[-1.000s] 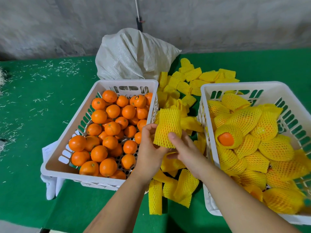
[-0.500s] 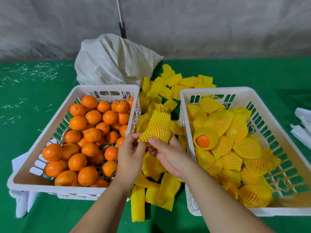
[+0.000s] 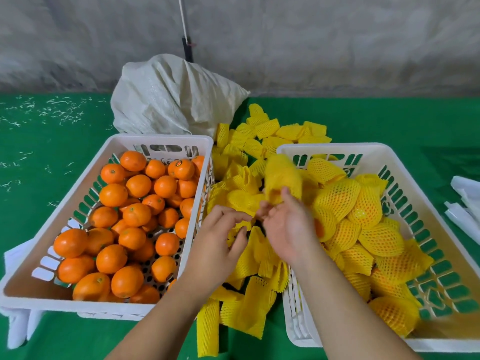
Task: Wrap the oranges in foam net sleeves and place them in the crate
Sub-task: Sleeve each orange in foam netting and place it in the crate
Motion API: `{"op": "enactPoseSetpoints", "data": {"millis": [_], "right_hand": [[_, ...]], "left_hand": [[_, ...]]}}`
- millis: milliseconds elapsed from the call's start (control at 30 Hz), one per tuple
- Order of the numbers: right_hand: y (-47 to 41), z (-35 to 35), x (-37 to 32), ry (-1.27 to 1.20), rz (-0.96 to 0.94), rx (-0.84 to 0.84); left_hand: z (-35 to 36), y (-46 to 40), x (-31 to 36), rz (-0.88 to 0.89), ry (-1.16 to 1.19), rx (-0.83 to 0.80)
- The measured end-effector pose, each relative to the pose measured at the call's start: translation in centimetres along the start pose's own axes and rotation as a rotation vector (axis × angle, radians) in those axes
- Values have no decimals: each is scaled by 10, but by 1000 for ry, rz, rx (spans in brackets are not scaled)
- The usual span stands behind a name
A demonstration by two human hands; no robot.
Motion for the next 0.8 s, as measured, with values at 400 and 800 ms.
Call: {"op": "enactPoseSetpoints", "data": {"millis": [400, 800], "right_hand": [[-20, -5, 19, 1701, -708, -282], [-32, -18, 54, 2719, 125, -606]], "left_hand": [[-88, -11, -126, -811, -300, -141], [-75, 12, -152, -969, -735, -471]]}}
Point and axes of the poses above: each hand's wrist, its own y-axis away from the middle knuckle, its own z-axis out of the palm, x = y × z, the point moved 1 cm from there along -y, towards the middle knuckle, and after that the axes turned 13 degrees about y, right-handed, at the moved point
